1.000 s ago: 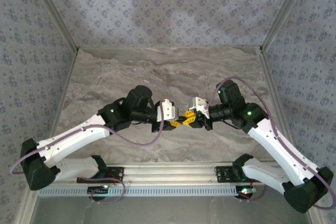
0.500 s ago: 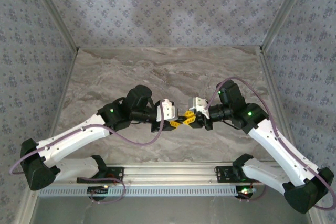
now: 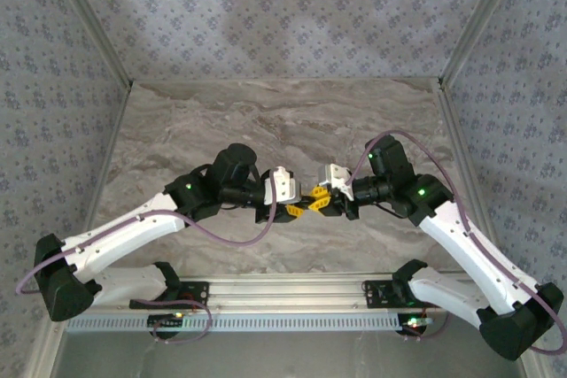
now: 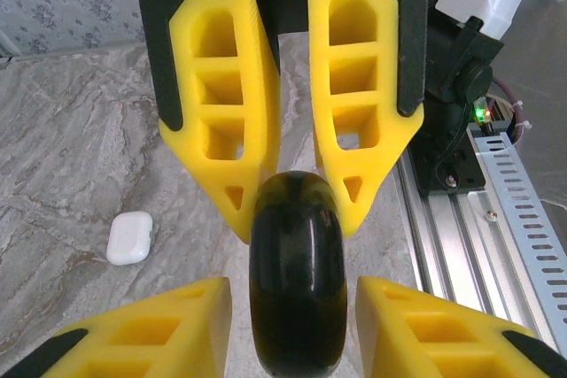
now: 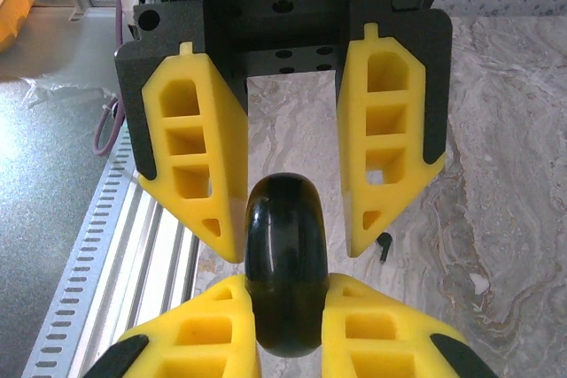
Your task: Insert the wireless bluetooth earbuds into the charging case
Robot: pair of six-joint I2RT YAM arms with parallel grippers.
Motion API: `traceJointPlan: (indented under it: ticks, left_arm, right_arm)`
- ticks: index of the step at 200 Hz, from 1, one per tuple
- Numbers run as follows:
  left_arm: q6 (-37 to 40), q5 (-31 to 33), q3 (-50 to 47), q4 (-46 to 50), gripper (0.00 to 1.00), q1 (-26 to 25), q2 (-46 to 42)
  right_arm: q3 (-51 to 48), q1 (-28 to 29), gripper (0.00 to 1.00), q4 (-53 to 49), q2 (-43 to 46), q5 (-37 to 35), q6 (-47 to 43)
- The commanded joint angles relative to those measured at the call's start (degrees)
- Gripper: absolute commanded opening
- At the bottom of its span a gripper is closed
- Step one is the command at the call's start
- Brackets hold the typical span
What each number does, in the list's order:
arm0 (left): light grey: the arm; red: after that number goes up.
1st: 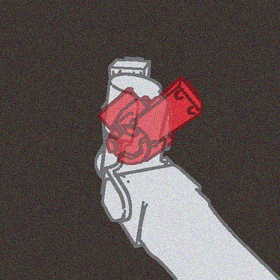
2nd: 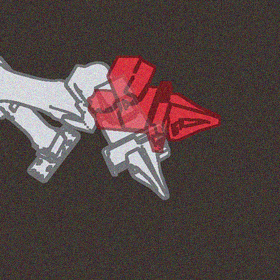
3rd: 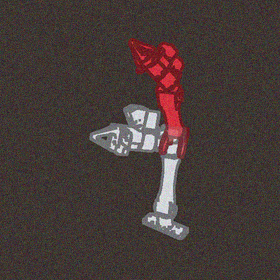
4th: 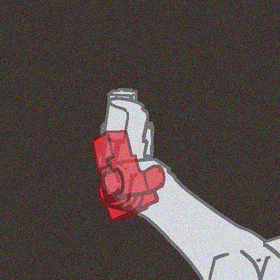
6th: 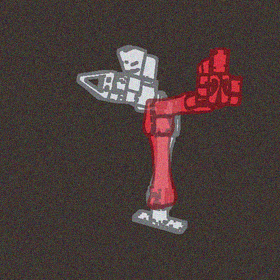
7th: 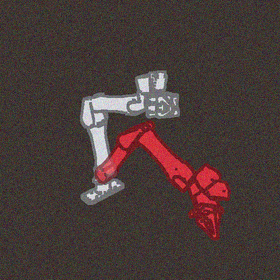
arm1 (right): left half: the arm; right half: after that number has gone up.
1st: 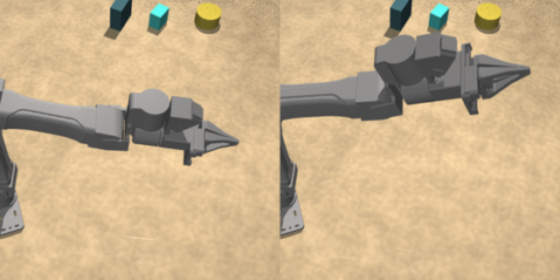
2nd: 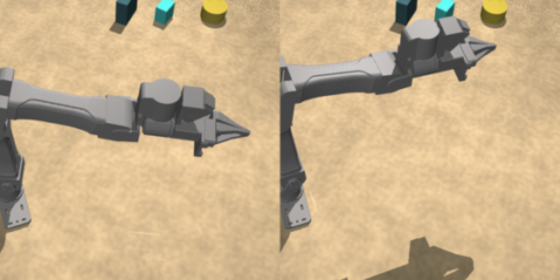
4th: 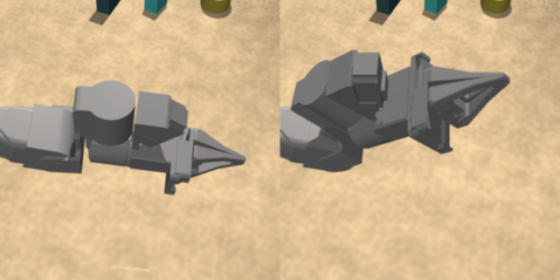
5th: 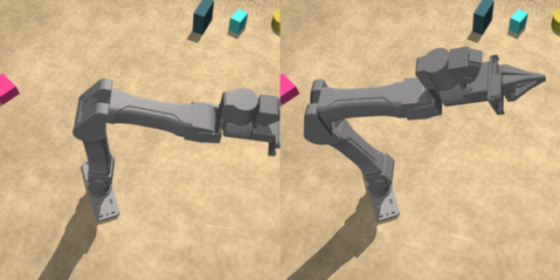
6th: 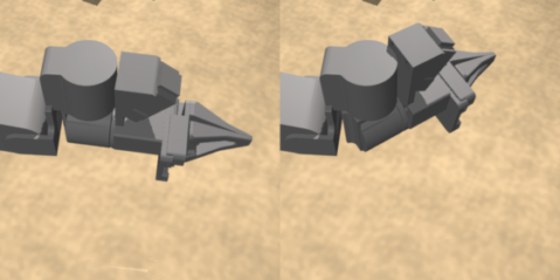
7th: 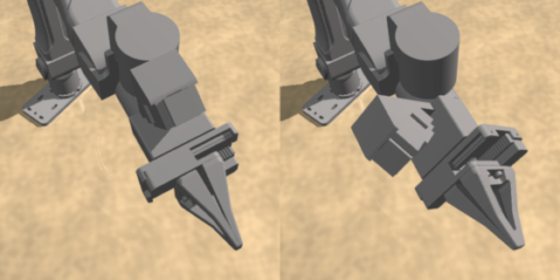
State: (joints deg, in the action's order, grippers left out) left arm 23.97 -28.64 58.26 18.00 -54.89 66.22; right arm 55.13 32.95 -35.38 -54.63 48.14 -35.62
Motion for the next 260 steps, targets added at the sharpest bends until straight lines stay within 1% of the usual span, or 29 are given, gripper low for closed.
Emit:
traceJointPlan:
  ticks: [1, 34, 89, 104, 138, 157, 163, 175, 179, 196, 208, 231, 260]
  left_arm:
    - [-0.5, 0.4, -0.3, -0.7, 0.41, -0.5, -1.0]
    - [-1.1, 0.8, -0.6, -1.1, 0.45, -0.6, -1.0]
    - [-1.4, 0.6, -1.0, -0.8, 0.44, -0.7, -1.2]
    - [-1.4, 0.4, -0.9, -0.8, 0.42, -0.8, -1.2]
    - [-1.4, -0.2, -0.7, -0.9, 0.3, -1.0, -1.0]
    - [-1.6, -0.3, -0.7, -0.9, 0.26, -1.0, -1.0]
    - [-1.7, -0.3, -0.7, -0.9, 0.26, -1.0, -1.0]
    - [-1.8, -0.3, -0.7, -1.0, 0.24, -1.0, -1.1]
    - [-1.9, -0.3, -0.7, -1.2, 0.24, -1.0, -1.1]
    - [-2.3, -0.5, -0.9, -1.7, 0.23, -1.0, -1.3]
    - [-2.6, -0.6, -1.0, -2.1, 0.23, -1.0, -1.4]
    - [-3.0, -0.9, -1.3, -2.5, 0.23, -1.0, -1.4]
    - [-3.2, -1.1, -1.3, -2.8, 0.23, -1.0, -1.2]
  right_arm:
    - [1.7, 0.4, 0.16, 0.4, 1.0, 0.0, 0.2]
    - [1.6, 0.4, 0.16, 0.5, 1.1, 0.1, 0.1]
    - [1.6, 0.4, 0.16, 0.7, 1.2, -0.4, 0.2]
    - [1.5, 0.4, 0.16, 0.7, 1.2, -0.5, 0.2]
    - [1.5, 0.4, 0.16, 0.7, 1.2, -0.7, 0.1]
    - [1.5, 0.4, 0.17, 0.7, 1.3, -0.9, 0.1]
    - [1.5, 0.4, 0.19, 0.7, 1.3, -1.2, 0.2]
    - [1.3, 0.4, 0.31, 0.7, 1.6, -1.8, 1.1]
    - [1.1, 0.4, 0.33, 2.4, 1.7, -2.1, 1.6]
    - [0.3, 0.3, 0.4, 4.2, 2.6, -3.1, 2.8]
    - [-0.2, 0.1, 0.43, 5.1, 3.2, -3.7, 3.7]
    - [-0.1, -0.9, 0.45, 5.7, 4.0, -4.5, 4.9]
    - [-0.1, -2.9, 0.46, 6.7, 4.7, -3.0, 5.7]
